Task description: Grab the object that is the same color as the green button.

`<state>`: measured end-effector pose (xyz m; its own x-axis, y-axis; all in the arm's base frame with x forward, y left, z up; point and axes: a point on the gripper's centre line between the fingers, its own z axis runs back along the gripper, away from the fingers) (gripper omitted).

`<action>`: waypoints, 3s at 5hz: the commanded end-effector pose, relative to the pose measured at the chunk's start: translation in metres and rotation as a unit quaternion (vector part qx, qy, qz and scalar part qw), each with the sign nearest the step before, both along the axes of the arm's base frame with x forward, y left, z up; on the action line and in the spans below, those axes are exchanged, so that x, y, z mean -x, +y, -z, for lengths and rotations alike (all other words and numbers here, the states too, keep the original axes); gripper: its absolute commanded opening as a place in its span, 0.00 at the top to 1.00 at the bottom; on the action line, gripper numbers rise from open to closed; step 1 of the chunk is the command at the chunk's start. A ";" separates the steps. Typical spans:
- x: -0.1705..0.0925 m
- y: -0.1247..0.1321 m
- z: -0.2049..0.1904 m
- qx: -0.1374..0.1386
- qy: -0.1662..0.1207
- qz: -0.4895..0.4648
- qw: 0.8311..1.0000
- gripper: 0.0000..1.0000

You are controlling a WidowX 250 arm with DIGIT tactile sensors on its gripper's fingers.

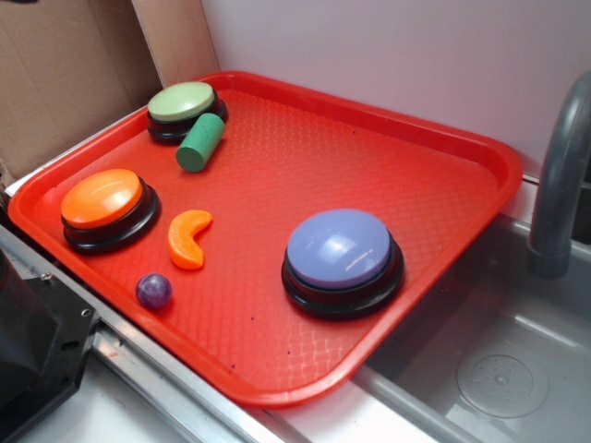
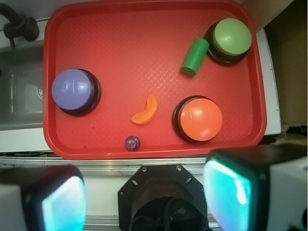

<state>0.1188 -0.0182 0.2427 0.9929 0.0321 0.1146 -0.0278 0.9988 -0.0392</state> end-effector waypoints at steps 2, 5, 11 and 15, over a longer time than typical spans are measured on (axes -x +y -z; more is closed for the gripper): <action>-0.039 0.019 0.023 -0.003 -0.006 -0.088 0.996 0.00; -0.114 0.076 0.110 -0.028 -0.048 -0.279 0.959 0.00; -0.145 0.117 0.209 -0.015 -0.061 -0.351 0.934 1.00; -0.139 0.050 0.086 0.034 -0.076 -0.236 0.968 1.00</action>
<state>0.2553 0.0231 0.1378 0.8472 0.5019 0.1742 -0.4877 0.8648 -0.1195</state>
